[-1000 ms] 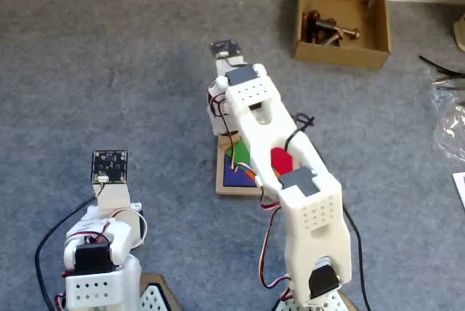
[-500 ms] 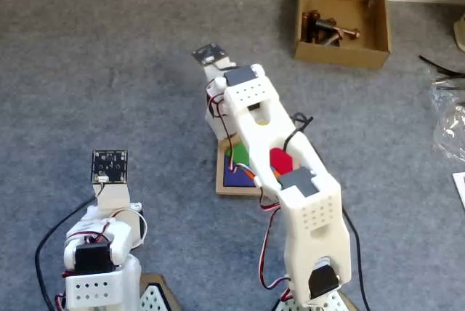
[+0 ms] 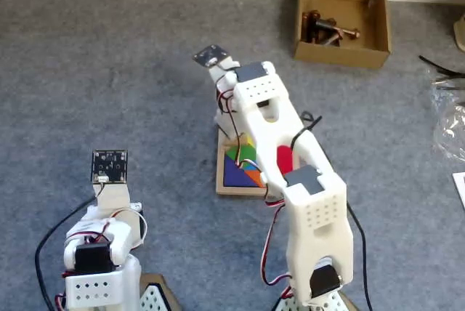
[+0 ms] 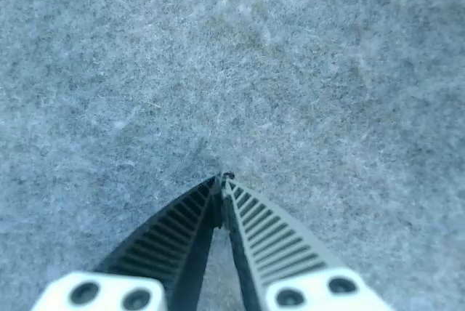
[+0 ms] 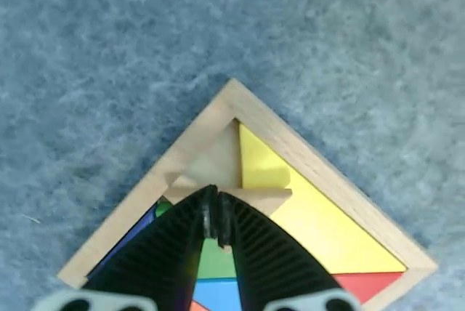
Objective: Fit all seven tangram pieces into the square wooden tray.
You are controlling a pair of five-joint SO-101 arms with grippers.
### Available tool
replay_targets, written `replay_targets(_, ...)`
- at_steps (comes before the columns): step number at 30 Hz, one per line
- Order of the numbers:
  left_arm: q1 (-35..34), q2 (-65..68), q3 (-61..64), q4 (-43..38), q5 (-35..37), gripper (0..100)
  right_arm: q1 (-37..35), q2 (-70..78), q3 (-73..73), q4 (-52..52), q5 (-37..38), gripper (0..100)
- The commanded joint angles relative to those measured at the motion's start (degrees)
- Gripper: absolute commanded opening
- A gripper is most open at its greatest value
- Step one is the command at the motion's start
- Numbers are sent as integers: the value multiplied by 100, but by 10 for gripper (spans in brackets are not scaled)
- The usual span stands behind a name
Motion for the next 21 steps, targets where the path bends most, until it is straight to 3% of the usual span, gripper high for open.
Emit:
replay_targets(1, -48, 40, 119, 44, 9, 5, 110, -84, 92, 119, 132, 4)
replay_targets(21, -48, 40, 119, 44, 9, 5, -382, -127, 22, 75, 105, 4)
